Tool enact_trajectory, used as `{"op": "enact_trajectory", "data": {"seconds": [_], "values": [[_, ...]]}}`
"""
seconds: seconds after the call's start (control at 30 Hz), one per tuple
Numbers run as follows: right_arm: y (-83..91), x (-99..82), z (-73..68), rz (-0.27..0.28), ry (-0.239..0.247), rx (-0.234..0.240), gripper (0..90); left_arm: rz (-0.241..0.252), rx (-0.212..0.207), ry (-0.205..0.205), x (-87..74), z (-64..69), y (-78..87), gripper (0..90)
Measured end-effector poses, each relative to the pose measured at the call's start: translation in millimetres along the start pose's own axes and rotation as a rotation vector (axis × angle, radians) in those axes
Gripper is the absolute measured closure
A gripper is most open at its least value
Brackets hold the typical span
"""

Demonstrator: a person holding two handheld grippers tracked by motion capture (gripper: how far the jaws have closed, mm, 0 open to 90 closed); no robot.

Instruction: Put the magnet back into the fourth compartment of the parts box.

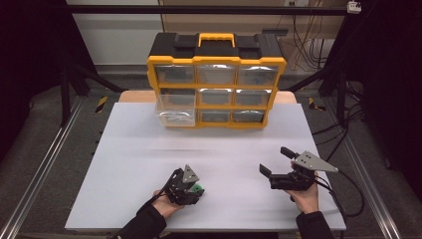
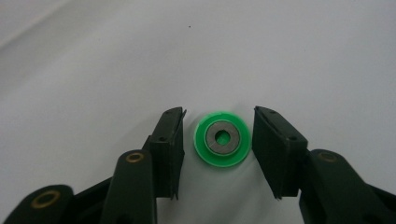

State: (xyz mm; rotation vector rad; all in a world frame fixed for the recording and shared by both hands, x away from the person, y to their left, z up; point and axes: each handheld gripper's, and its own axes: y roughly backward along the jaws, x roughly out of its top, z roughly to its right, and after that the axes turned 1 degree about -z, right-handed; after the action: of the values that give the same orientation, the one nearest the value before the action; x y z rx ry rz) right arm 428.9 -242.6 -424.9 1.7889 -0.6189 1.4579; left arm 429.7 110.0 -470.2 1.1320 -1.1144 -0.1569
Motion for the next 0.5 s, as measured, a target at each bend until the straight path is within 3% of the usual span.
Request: {"op": "enact_trajectory", "data": {"seconds": [0.23, 0.5], "values": [[0.3, 0.4, -0.4, 0.002, -0.008, 0.001, 0.0, -0.010, 0.001, -0.004, 0.6, 1.7, 0.6, 60.5], [0.8, 0.8, 0.0, 0.005, -0.006, 0.001, 0.0, -0.012, 0.001, 0.011, 1.3, 2.3, 0.5, 61.8]]}}
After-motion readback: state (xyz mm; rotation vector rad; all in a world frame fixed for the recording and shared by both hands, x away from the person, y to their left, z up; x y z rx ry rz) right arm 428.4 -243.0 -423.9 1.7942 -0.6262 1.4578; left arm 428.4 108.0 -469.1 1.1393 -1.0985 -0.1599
